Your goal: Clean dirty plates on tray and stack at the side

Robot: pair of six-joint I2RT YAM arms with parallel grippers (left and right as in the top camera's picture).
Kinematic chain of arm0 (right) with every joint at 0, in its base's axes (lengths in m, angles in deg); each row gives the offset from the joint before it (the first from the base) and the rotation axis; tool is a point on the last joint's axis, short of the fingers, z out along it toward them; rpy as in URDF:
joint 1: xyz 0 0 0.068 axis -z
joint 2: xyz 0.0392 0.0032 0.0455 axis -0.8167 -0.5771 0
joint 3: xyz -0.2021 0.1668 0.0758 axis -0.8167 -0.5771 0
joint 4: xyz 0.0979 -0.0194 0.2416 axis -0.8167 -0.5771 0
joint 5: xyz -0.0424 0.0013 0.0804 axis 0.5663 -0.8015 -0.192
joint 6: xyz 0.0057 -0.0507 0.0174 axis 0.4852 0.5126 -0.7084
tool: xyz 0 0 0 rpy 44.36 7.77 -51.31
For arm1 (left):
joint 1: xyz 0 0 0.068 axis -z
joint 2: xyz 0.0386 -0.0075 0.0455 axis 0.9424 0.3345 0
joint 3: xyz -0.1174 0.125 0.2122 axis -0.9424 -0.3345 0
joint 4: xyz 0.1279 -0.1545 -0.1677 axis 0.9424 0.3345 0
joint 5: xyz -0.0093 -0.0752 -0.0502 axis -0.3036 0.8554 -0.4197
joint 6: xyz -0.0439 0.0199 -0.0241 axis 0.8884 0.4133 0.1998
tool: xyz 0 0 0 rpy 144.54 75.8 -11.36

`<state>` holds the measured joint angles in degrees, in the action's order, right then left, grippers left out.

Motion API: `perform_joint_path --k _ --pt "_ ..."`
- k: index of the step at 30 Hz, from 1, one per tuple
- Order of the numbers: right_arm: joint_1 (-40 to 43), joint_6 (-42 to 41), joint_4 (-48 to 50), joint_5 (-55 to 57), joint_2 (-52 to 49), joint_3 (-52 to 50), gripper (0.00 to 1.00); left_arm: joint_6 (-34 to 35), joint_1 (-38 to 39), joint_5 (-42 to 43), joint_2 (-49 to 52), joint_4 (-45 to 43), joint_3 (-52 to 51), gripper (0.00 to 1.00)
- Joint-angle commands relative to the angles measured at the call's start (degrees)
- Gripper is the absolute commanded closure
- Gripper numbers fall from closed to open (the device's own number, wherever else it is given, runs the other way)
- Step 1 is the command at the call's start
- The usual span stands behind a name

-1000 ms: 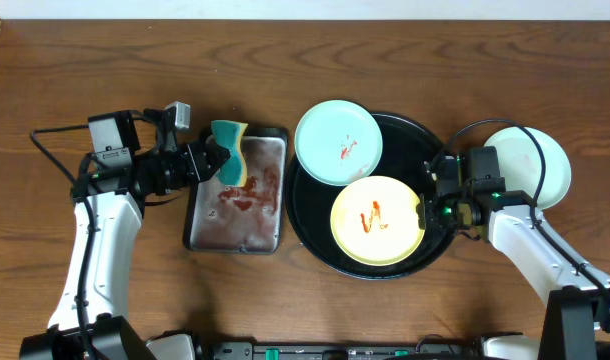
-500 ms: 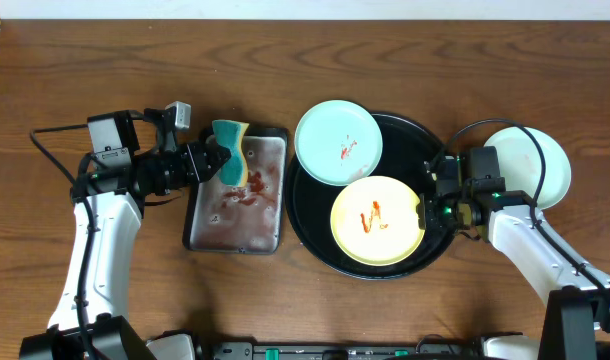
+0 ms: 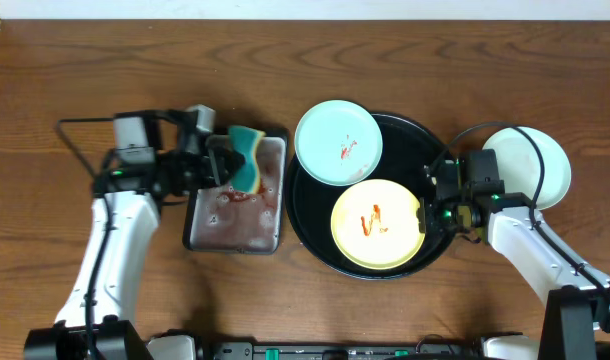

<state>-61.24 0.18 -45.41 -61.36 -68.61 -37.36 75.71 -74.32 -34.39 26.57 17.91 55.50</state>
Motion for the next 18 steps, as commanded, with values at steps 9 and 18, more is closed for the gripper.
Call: perform_joint_path --k 9,18 --pt "-0.3 -1.2 3.2 -0.3 -0.2 -4.9 0.99 6.2 20.9 -43.8 0.3 0.4 -1.2 0.93" --pt "-0.3 -1.2 4.0 -0.3 -0.2 -4.9 0.99 10.4 28.3 -36.3 0.4 5.4 6.4 0.93"
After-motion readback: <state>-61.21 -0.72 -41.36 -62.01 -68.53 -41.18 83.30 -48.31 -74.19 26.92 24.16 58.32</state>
